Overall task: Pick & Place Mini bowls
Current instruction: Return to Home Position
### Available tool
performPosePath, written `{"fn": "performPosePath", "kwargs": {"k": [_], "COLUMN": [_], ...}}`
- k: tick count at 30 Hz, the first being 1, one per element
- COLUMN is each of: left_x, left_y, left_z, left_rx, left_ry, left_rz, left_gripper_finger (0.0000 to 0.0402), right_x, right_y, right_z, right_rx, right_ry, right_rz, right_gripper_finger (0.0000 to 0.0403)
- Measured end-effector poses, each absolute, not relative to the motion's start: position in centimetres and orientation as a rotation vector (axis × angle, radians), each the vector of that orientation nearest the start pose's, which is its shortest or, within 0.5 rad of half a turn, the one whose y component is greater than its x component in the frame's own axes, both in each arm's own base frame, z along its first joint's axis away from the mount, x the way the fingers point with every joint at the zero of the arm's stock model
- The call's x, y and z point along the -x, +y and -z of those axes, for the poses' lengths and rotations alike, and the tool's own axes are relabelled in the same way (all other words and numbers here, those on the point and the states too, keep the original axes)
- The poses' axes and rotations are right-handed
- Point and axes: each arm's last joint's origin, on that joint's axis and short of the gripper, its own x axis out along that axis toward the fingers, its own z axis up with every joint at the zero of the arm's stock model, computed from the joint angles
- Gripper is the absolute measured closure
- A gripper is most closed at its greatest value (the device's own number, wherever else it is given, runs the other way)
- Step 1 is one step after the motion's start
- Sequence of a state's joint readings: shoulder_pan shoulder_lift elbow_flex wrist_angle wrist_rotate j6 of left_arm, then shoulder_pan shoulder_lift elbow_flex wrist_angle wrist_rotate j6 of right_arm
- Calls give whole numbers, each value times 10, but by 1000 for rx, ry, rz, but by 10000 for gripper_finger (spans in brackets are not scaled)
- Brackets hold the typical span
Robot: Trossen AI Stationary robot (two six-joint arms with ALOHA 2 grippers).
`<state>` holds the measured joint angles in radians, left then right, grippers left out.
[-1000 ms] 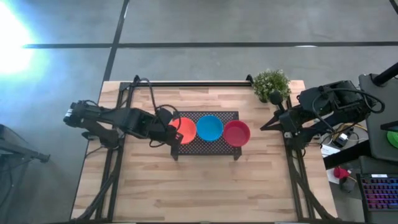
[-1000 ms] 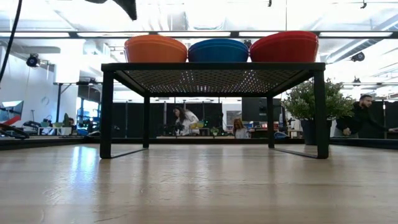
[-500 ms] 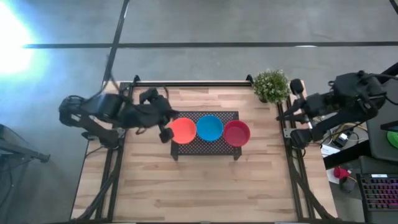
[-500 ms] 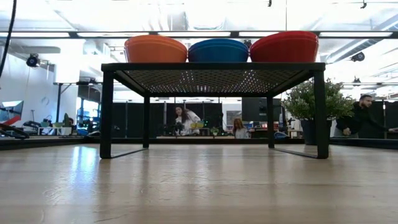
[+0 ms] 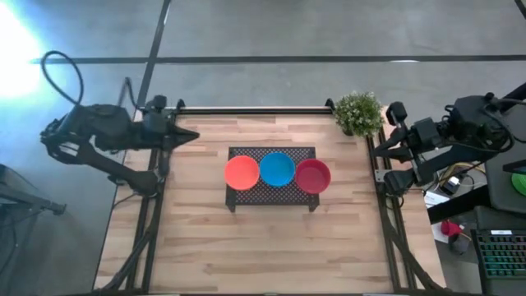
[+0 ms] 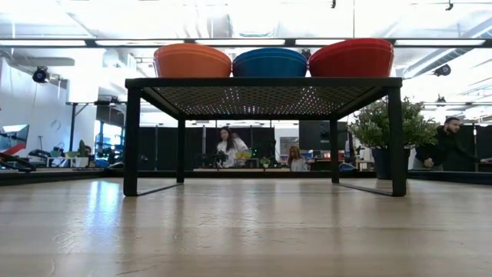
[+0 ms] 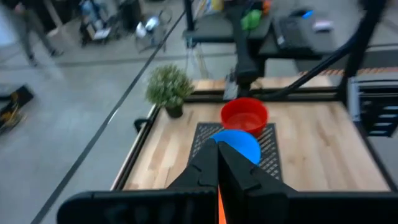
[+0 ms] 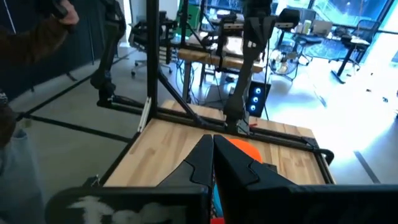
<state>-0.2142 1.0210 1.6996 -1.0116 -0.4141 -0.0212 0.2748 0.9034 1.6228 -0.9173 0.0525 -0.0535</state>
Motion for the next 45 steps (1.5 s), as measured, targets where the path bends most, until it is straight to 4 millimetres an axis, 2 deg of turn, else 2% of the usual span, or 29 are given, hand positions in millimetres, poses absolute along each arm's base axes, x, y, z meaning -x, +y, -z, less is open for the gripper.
{"fn": "performPosePath", "kwargs": {"k": [8, 19, 23, 29, 33, 45], "left_x": [-84, -29, -20, 6, 14, 55], "left_y": [-8, 4, 6, 12, 14, 22], "left_z": [-478, -443, -428, -422, -416, -403], "left_rx": [-96, 17, 54, 86, 68, 71], "left_ry": [190, -17, -24, -127, -134, -262], "left_rz": [-136, -148, -143, -148, -143, -146], "left_gripper_finger": [401, 401, 401, 401, 401, 401], "right_x": [-91, -69, -59, -45, -37, -16], "right_y": [24, 18, 15, 10, 8, 1], "right_z": [-480, -460, -450, -435, -425, -397], "right_rx": [69, -4, -11, -38, -45, -67], "right_ry": [108, -17, -51, -98, -139, -221], "right_rz": [-225, -221, -219, -196, -193, -167], "right_gripper_finger": [394, 394, 394, 394, 394, 394]}}
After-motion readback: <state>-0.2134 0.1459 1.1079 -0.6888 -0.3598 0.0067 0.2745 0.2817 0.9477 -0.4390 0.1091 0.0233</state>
